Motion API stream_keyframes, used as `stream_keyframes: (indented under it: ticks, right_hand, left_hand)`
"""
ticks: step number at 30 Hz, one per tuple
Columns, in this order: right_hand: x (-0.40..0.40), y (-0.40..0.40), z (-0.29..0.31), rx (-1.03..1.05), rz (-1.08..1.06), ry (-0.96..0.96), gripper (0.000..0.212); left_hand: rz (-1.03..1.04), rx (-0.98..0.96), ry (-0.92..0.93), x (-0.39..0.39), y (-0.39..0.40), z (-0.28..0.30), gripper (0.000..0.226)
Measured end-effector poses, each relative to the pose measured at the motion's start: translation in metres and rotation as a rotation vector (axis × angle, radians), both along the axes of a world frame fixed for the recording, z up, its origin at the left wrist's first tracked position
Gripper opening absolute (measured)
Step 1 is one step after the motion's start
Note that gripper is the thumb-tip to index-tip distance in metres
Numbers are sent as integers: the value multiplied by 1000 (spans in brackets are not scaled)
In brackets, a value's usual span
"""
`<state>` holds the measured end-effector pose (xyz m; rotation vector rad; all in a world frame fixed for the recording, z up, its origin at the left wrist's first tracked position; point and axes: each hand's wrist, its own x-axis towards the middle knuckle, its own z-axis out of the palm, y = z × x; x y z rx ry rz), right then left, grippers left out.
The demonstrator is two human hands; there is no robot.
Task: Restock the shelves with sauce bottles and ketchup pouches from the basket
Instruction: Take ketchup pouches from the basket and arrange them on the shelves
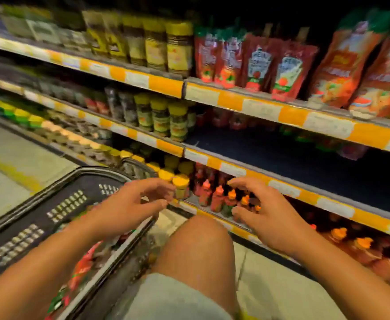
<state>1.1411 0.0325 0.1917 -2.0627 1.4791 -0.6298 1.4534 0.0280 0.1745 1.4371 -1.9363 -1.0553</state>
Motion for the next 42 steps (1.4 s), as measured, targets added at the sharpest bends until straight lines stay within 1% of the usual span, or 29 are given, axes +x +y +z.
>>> stream_keyframes:
  ticks: [3,5,6,7,10,12,14,16,19,22,23,24,26,28,29,31,33,35,37,38,40,42]
  right_hand:
    - [68,-2,5,5,133,-4,51]
    - [112,-1,5,14,230,4,49]
    - [134,0,4,28,278,19,47]
    - [154,1,1,34,324,33,46]
    - [208,2,-14,83,440,69,46]
    - [239,0,-30,126,494,94,46]
    - [268,-2,-48,209,514,82,45]
    - [293,-5,-68,303,500,50,42]
    - [325,-10,-99,441,469,26,39]
    - [347,-12,-128,524,439,14,35]
    - [350,-10,-138,540,426,13,34]
    - [351,-7,-147,557,409,7,34]
    - [348,-1,-163,589,403,21,35]
    - [344,0,-171,621,423,41,37]
    - [344,-3,-172,637,416,35,37]
    - [342,-11,-172,666,379,11,35]
    - [341,-16,-172,679,345,11,33]
    - [342,-17,-174,676,338,13,32]
    - [343,-15,-176,660,369,23,32]
    - [344,-14,-176,654,388,29,32]
    - [344,-13,-178,649,405,39,34]
    - [344,-14,-179,676,395,4,44]
  left_hand:
    - [251,-10,25,96,39,-20,28]
    - [432,35,74,148,64,-41,14]
    - [525,59,74,170,74,-52,12]
    - [621,88,93,191,82,-67,14]
    - [878,228,155,233,100,-113,12]
    - [995,330,194,245,104,-142,7]
    - [1079,455,241,247,107,-167,9]
    - [1131,588,305,244,105,-188,11]
    - [1178,765,426,232,94,-209,8]
    - [1241,808,421,222,77,-232,8]
    - [1265,798,400,220,73,-238,10]
    - [1281,775,371,219,70,-248,17]
    - [1294,747,316,220,67,-265,38]
    - [1342,730,345,221,66,-281,49]
    - [1366,741,378,217,68,-273,53]
    - [1385,766,440,211,69,-264,50]
    - [1395,760,441,207,67,-264,41]
    - [1389,718,366,206,69,-262,35]
    - [1363,657,272,207,73,-261,37]
    - [1357,627,258,208,77,-257,35]
    - [1380,547,330,209,87,-239,23]
    - [1407,490,522,209,96,-216,20]
